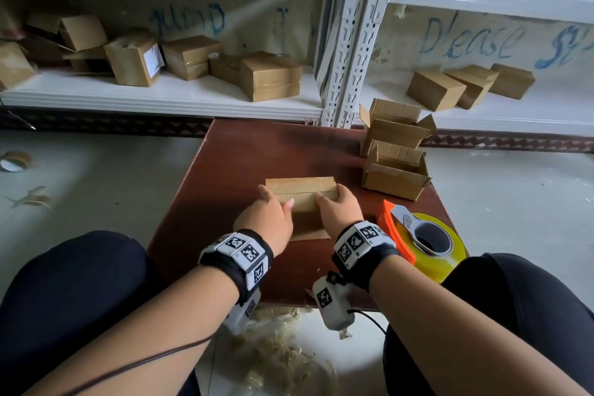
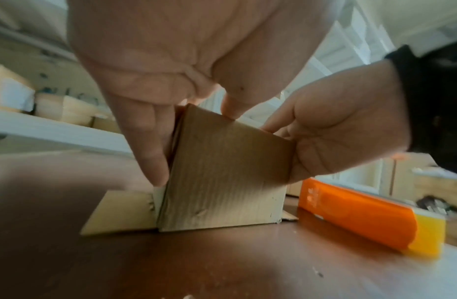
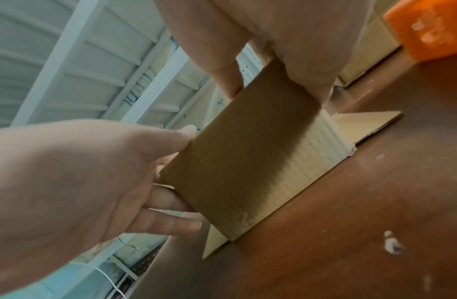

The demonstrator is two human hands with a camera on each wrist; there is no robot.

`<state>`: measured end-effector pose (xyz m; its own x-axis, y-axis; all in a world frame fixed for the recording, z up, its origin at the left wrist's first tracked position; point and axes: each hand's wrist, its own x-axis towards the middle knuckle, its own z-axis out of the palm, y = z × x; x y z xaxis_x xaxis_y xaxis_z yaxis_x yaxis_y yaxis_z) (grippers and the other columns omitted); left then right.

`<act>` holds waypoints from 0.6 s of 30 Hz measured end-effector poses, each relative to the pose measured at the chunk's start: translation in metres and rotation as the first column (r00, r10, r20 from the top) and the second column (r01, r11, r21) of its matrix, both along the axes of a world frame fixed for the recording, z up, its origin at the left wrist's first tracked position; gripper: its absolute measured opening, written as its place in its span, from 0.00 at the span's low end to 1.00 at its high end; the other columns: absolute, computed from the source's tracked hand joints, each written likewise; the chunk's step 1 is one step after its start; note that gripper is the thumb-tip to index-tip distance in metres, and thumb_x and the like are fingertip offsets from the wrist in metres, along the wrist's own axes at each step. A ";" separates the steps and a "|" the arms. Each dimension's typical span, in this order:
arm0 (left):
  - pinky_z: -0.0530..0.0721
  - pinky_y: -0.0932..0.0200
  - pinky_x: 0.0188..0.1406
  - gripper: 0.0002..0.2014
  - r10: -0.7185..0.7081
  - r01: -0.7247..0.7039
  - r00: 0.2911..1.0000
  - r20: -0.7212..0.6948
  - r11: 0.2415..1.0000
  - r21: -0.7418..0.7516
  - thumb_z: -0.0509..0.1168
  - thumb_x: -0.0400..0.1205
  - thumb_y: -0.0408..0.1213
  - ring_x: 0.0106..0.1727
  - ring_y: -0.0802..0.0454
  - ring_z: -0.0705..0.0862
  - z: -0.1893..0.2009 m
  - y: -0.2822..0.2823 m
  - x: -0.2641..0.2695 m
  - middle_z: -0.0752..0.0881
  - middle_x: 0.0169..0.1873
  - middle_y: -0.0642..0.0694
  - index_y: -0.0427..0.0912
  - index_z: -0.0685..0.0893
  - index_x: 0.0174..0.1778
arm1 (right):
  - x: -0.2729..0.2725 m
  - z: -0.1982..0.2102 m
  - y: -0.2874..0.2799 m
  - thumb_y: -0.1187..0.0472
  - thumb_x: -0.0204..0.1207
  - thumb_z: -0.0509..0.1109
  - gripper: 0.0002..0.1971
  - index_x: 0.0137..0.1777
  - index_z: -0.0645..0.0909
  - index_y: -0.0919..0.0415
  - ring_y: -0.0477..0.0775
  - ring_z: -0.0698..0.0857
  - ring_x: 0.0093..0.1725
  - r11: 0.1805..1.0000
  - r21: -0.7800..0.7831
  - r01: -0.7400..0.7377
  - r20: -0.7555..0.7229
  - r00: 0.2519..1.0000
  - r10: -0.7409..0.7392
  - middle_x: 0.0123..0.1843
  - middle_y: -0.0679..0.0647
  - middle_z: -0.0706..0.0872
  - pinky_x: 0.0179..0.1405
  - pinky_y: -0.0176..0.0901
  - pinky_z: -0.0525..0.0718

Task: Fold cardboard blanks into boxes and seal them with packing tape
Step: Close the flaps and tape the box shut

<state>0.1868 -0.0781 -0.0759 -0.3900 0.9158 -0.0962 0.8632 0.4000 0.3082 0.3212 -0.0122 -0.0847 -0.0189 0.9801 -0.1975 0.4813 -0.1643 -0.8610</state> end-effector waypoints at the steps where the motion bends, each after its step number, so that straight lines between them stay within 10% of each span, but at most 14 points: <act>1: 0.85 0.43 0.57 0.37 0.017 -0.017 0.999 0.048 1.000 -0.003 0.46 0.92 0.59 0.66 0.36 0.86 0.000 0.002 -0.001 0.84 0.69 0.33 0.32 0.54 0.89 | 0.000 0.000 0.000 0.48 0.84 0.69 0.25 0.78 0.77 0.58 0.56 0.86 0.67 1.000 -0.024 -0.015 0.016 1.000 0.016 0.71 0.54 0.86 0.71 0.52 0.83; 4: 0.87 0.44 0.59 0.38 0.103 -0.104 0.973 0.207 0.995 -0.003 0.53 0.87 0.68 0.64 0.35 0.87 -0.002 0.007 -0.008 0.86 0.65 0.35 0.35 0.73 0.76 | 0.002 0.002 -0.004 0.35 0.78 0.74 0.28 0.67 0.80 0.56 0.53 0.88 0.58 0.997 -0.056 -0.052 0.006 0.999 0.052 0.61 0.52 0.89 0.63 0.51 0.86; 10: 0.85 0.51 0.47 0.40 0.067 -0.073 0.993 0.100 0.996 0.059 0.56 0.80 0.76 0.57 0.39 0.89 0.008 0.009 -0.016 0.89 0.57 0.40 0.39 0.81 0.63 | 0.002 0.018 -0.021 0.26 0.70 0.77 0.48 0.79 0.67 0.59 0.57 0.86 0.67 1.000 0.006 -0.010 0.056 0.998 0.010 0.67 0.52 0.83 0.68 0.53 0.85; 18: 0.76 0.51 0.41 0.30 0.010 -0.023 0.998 0.063 0.978 0.210 0.53 0.89 0.66 0.50 0.35 0.88 0.026 0.007 -0.030 0.88 0.40 0.40 0.42 0.82 0.40 | 0.009 0.039 -0.008 0.36 0.77 0.77 0.28 0.67 0.78 0.54 0.53 0.88 0.56 0.984 0.173 0.033 -0.003 0.999 -0.033 0.57 0.49 0.88 0.44 0.41 0.82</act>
